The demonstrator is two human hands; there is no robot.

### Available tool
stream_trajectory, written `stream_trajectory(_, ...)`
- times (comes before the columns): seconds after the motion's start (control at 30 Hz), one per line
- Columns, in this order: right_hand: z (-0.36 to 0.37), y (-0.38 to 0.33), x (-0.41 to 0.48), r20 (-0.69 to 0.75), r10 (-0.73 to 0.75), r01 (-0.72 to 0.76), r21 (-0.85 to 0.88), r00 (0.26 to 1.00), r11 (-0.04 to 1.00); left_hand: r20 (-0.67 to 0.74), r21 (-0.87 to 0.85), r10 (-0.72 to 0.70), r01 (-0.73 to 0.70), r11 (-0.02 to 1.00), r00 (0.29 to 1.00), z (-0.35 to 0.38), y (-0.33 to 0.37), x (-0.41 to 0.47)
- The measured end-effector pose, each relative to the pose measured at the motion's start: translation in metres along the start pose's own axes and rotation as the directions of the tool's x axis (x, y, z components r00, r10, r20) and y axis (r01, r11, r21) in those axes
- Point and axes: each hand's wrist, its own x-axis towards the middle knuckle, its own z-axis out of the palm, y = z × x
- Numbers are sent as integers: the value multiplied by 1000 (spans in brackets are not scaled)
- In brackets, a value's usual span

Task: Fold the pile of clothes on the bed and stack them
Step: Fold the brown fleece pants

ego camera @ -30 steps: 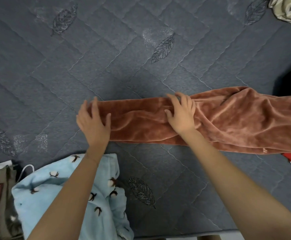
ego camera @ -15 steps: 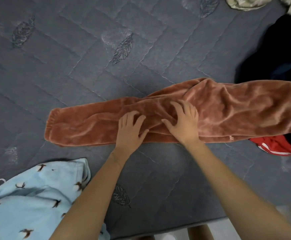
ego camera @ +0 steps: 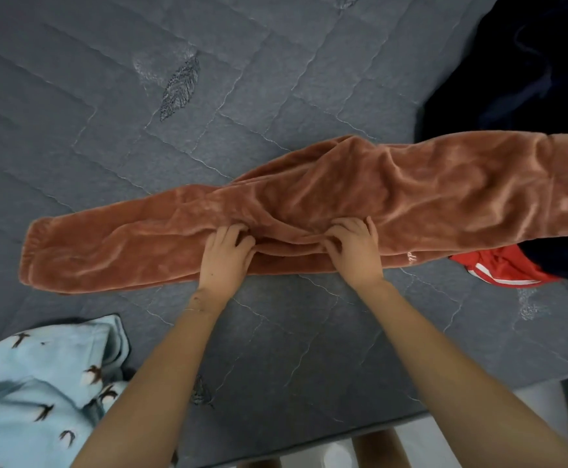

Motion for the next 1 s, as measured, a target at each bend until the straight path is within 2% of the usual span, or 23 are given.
stream_trajectory(0.13,-6,6,-9,-40,-43,45,43,998,998,-41,-76,140,-143,987,989,-2,3,-24)
stream_trajectory(0.27,-7,15,-21,104,-22,22,2,994,1000,143,-48,189,-184,982,972,-6,15,-31)
stream_trajectory(0.33,-11,17,-21,90,-22,23,-11,996,1000,146,-30,129,-126,992,981,-10,24,-21)
stream_trajectory(0.5,-38,24,-11,-45,29,-31,-26,999,999,-55,-82,-92,87,993,994,-15,64,27)
stream_trajectory(0.6,-55,40,-1,-51,37,-40,-62,998,997,-67,-202,-334,315,927,940,-17,71,64)
stream_trajectory(0.67,-64,51,4,-70,32,-38,-78,997,996,-9,-251,-416,401,881,909,-14,70,85)
stream_trajectory(0.73,-71,59,7,-93,18,-25,-75,996,997,63,-282,-442,440,852,895,-9,74,101)
stream_trajectory(0.83,-75,65,11,-106,-8,-1,-87,994,996,88,-319,-428,432,844,900,-1,88,118)
stream_trajectory(0.93,-79,68,16,-116,-24,11,-110,993,994,102,-300,-406,417,858,908,8,101,130)
stream_trajectory(1.0,-83,72,21,-123,-22,6,-132,992,991,168,-273,-396,429,861,903,14,108,138)
